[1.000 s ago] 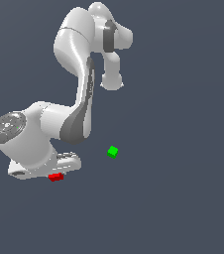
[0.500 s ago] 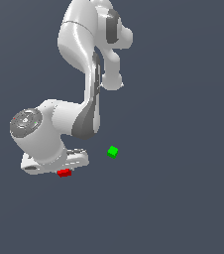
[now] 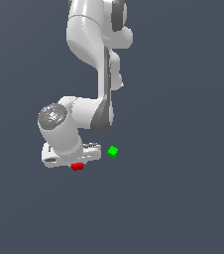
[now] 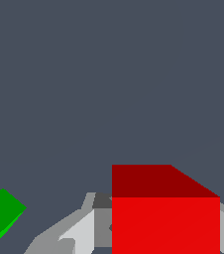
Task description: Stack the red cube on top of the green cube.
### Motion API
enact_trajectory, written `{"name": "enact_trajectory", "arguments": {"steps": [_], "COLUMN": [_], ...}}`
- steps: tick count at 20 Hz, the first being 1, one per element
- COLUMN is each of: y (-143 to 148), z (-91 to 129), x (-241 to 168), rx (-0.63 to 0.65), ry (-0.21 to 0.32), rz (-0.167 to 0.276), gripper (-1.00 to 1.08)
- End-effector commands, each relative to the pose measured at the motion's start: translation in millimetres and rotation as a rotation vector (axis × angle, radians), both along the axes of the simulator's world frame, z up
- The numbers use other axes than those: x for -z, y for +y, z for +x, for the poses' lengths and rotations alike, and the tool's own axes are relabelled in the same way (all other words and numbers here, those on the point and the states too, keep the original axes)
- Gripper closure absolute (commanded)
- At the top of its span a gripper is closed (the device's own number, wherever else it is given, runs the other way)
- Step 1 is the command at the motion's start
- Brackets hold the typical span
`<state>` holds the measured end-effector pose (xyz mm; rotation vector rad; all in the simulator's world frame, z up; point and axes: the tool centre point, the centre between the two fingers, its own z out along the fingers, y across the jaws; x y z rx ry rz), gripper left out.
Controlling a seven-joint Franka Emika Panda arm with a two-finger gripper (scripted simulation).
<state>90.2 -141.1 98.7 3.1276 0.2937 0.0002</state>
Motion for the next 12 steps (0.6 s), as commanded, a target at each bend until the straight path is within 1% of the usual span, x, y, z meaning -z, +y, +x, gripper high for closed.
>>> {"name": "enact_trajectory", "arguments": {"steps": [1,12], "y": [13.9,85.2], "z": [-9.1,-55.5], "x": [3.2,21.6], "rx": [-0.001,-0.001], "ry": [-0.001,-0.001], "rz": [0.0,0.0], "gripper": [1.08,1.08]}}
